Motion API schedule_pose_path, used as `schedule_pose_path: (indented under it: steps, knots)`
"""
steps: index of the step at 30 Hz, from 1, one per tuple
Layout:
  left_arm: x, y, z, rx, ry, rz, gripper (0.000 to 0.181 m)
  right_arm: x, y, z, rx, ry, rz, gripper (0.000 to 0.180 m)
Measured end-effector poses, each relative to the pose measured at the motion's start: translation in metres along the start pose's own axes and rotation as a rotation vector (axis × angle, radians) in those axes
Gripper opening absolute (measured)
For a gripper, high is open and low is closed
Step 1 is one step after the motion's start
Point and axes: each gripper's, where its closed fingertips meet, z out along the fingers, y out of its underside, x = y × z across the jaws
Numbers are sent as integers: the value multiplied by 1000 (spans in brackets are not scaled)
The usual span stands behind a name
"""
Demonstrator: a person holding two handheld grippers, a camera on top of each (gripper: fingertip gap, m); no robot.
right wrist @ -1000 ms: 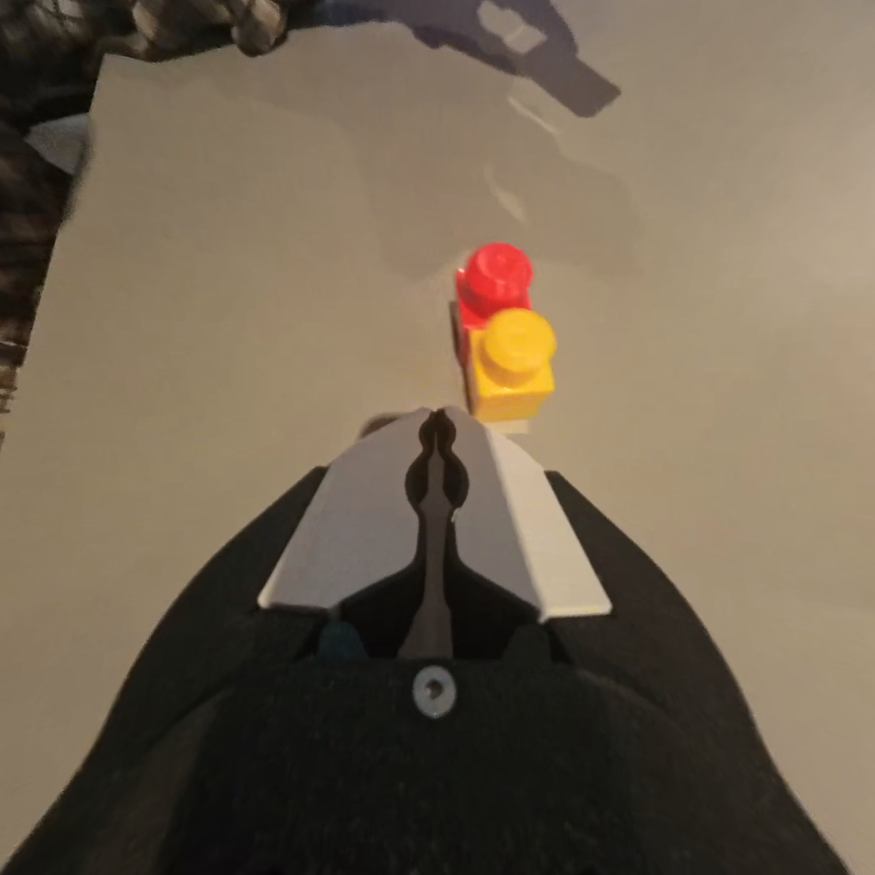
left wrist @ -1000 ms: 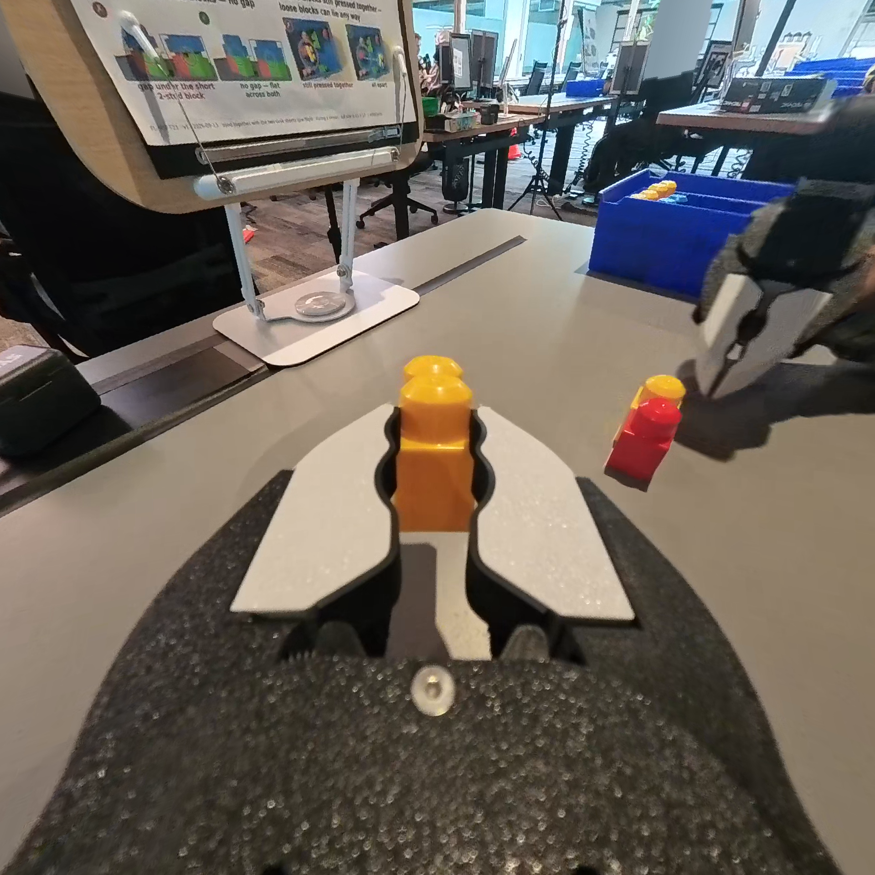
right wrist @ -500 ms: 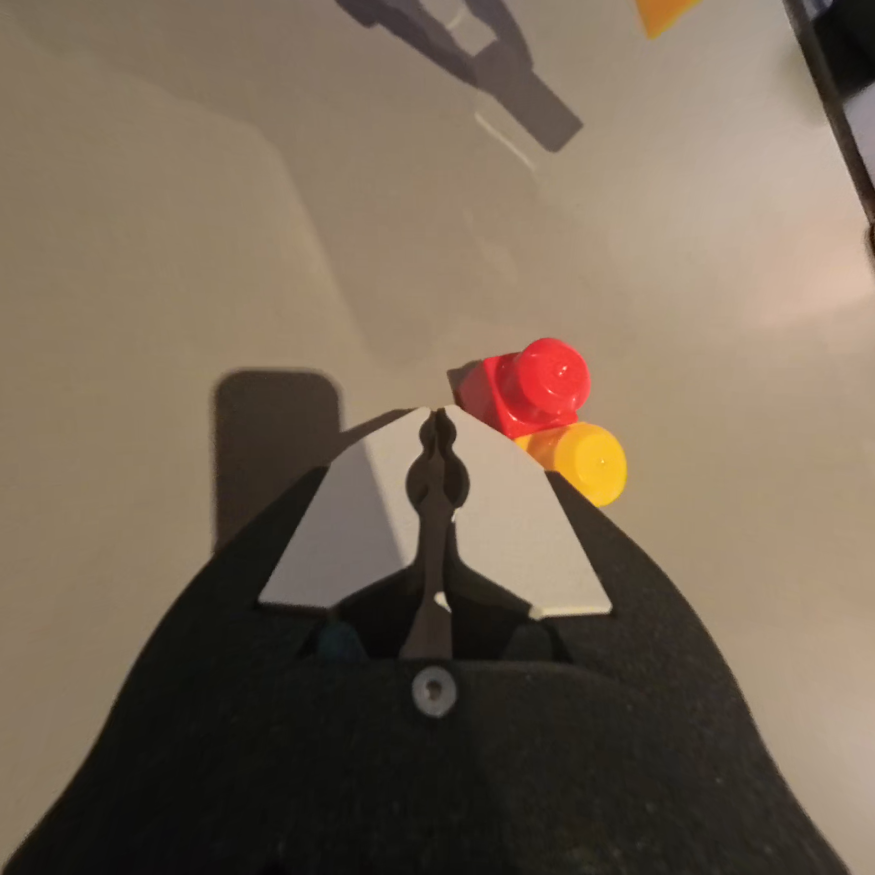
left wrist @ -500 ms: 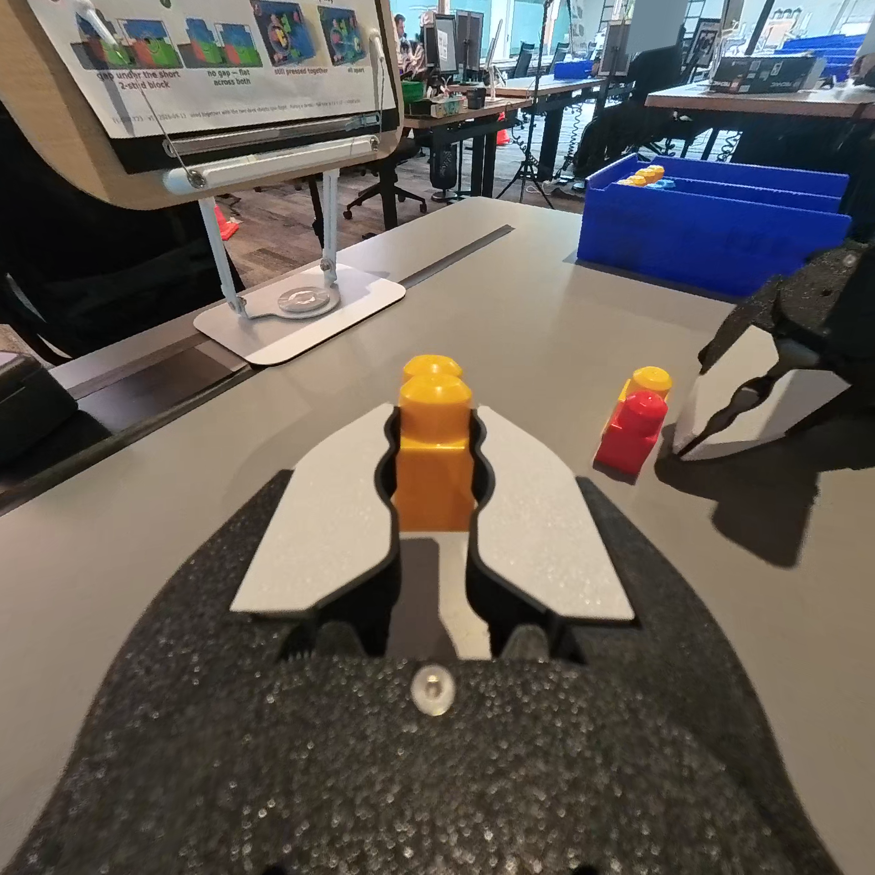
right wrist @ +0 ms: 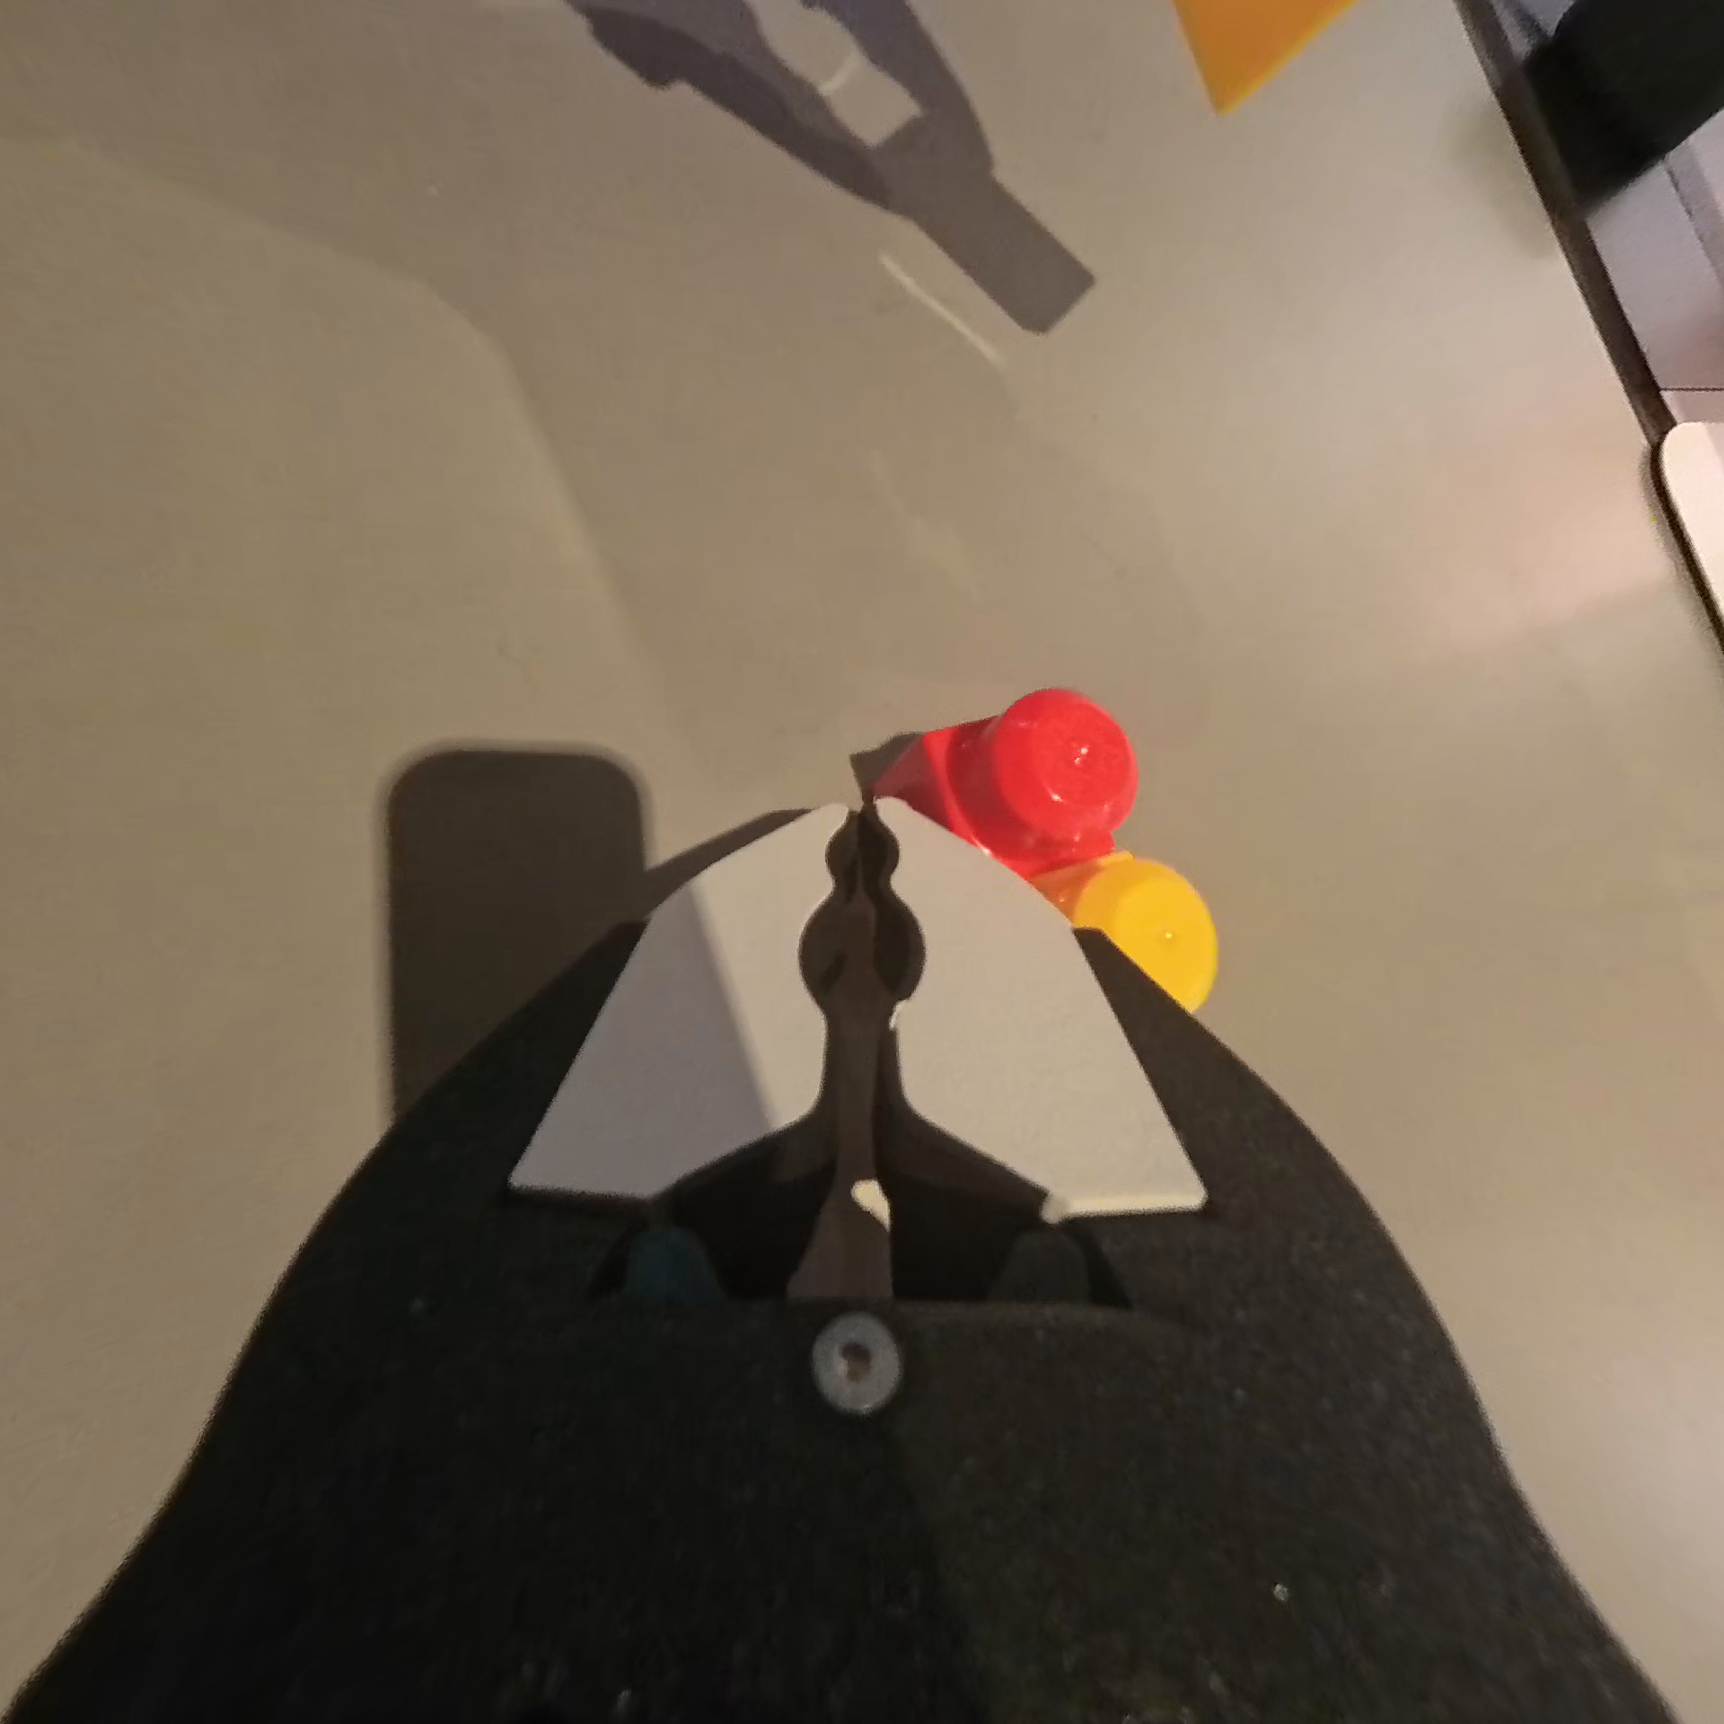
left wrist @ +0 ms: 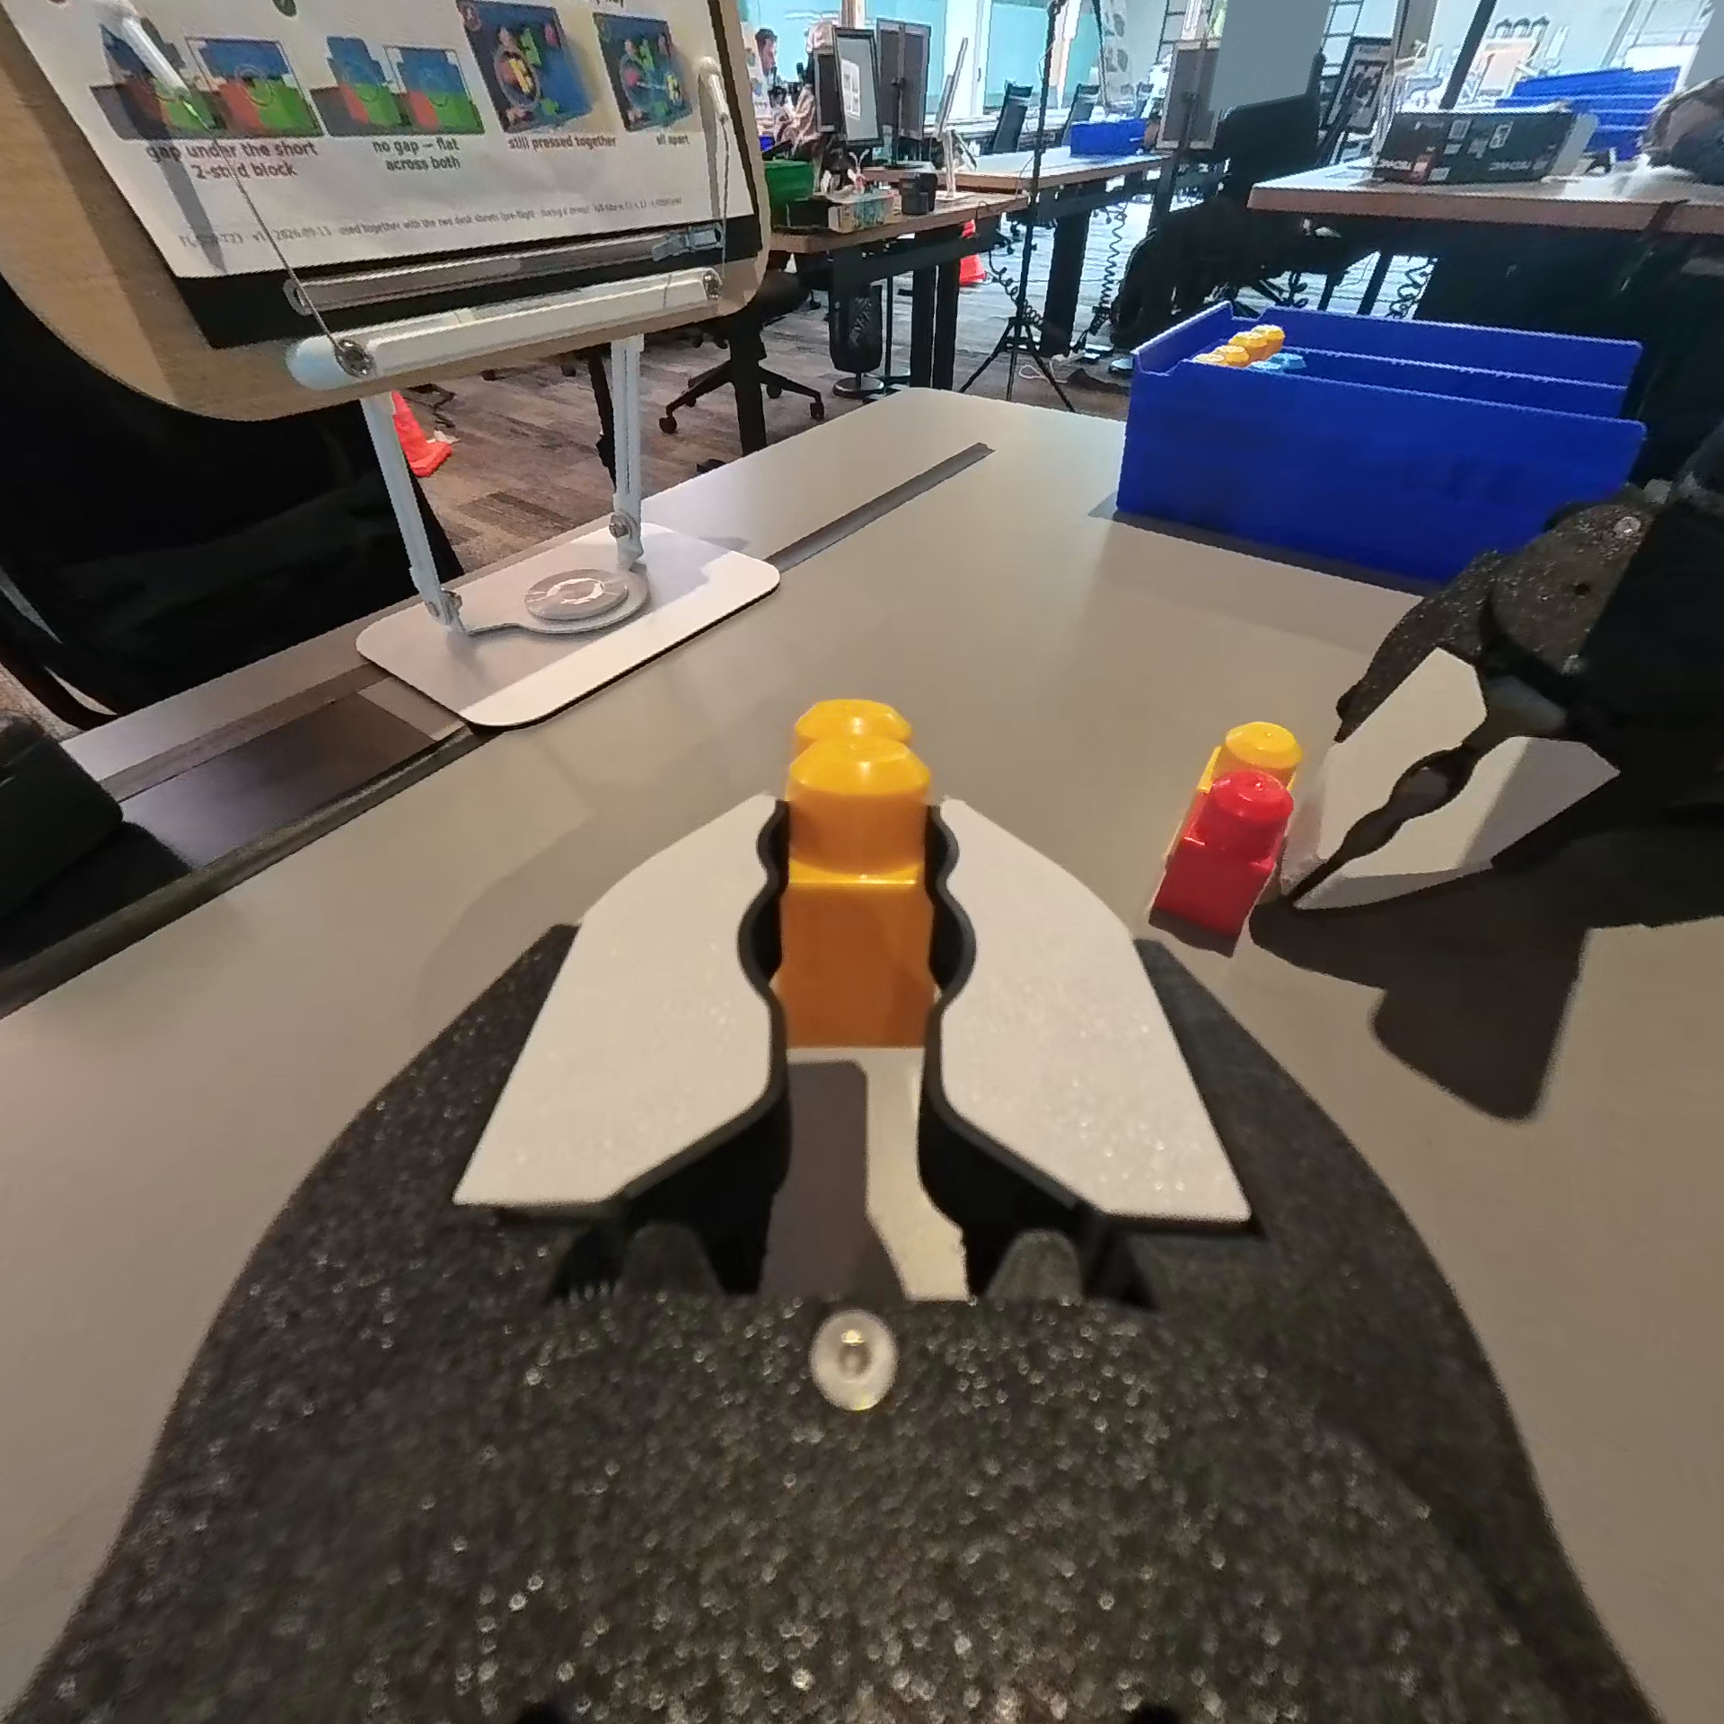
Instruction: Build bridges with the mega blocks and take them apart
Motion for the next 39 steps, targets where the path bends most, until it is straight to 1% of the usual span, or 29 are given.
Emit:
schedule_pose_path:
  steps: [4,7,9,12,15,19,21,24,26,28,29,34,39]
  knots:
    - [0,0,0,-2,1,0,28,3,0,0,1,8,14,0]
    - [1,0,0,-2,4,0,28,-5,0,-2,-2,-21,12,0]
    - [1,0,0,-1,6,0,27,-4,0,-8,12,-2,6,0]
    - [5,-2,1,13,31,-19,28,-8,-2,-22,53,-45,22,0]
    - [18,-7,5,52,98,-59,27,6,-5,-48,153,-41,42,0]
    - [50,-24,17,154,256,-139,27,45,4,-85,318,-3,124,0]
    - [68,-32,25,182,327,-147,27,59,8,-101,409,2,174,0]
    - [89,-41,38,220,396,-153,28,65,8,-119,547,-12,209,0]
    - [98,-44,46,247,425,-163,27,64,11,-123,587,-29,220,0]
    - [106,-46,54,267,440,-151,27,64,13,-124,594,-29,226,15]
    - [110,-47,57,278,447,-141,27,64,13,-124,594,-28,222,17]
    - [123,-41,66,296,440,-36,27,62,11,-125,613,-45,235,19]
    - [128,-30,72,285,438,23,27,62,9,-128,624,-44,234,19]
